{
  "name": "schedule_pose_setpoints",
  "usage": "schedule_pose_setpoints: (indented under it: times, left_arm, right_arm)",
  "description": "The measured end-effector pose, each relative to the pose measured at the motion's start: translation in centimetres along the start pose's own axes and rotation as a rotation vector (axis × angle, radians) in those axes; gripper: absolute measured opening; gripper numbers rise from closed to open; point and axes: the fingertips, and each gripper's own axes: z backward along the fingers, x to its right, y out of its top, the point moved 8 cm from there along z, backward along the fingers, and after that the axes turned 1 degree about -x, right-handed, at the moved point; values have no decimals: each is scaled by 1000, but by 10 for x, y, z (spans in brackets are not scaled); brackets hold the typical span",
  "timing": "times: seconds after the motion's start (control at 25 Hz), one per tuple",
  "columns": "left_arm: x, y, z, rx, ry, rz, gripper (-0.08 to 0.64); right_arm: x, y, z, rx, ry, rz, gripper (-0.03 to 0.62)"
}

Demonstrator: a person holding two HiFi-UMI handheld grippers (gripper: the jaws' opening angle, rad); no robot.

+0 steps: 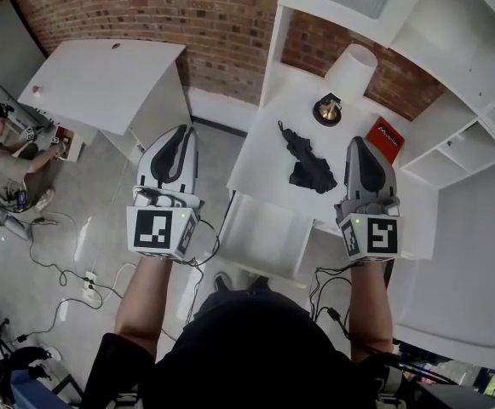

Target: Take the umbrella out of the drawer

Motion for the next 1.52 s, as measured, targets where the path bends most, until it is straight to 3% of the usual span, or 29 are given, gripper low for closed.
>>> schedule_pose_setpoints:
  times: [0.48, 1.08, 1.52]
  left_arm:
    - [-3, -6, 3, -11, 14, 8, 37]
    - [-1, -12, -5, -43, 11, 13, 37]
    - [1, -16, -12, -58, 26, 10, 37]
  right_arm:
    - [-9, -4, -4, -14, 28, 43, -1]
    - [-12, -6, -12, -15, 67, 11, -1]
    - [7, -18, -15, -29, 49, -40, -1]
